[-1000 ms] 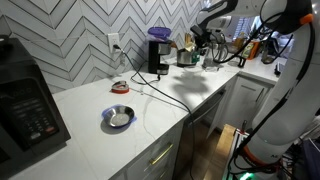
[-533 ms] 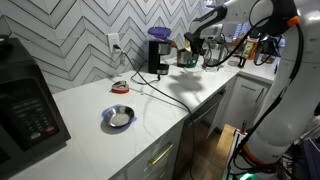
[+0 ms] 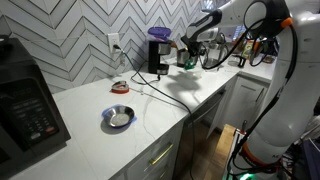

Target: Put the green pack in the lunch box

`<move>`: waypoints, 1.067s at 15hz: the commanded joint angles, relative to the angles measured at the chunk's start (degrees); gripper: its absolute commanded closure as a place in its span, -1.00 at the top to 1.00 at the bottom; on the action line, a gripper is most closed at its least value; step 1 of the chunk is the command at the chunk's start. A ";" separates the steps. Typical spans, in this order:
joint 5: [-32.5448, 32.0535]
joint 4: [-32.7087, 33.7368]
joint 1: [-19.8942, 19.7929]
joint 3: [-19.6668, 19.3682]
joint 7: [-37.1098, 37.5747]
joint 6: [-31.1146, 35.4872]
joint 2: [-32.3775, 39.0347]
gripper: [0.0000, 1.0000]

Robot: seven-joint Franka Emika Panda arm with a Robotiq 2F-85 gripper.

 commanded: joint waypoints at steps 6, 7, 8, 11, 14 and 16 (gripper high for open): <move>-5.07 -1.24 0.80 -1.32 -0.12 -1.74 0.33 -1.00; -5.34 -1.12 0.71 -1.34 -0.78 -2.74 0.31 -0.48; -5.50 -1.04 0.65 -1.34 -1.37 -3.53 0.30 -0.44; -4.18 -0.41 -0.14 -0.91 -5.98 -7.06 -0.31 -0.02; -0.31 -0.13 -2.07 -0.64 -14.89 -6.44 -2.59 0.43; 1.62 1.08 -3.13 -1.18 -19.11 -6.26 -3.43 0.73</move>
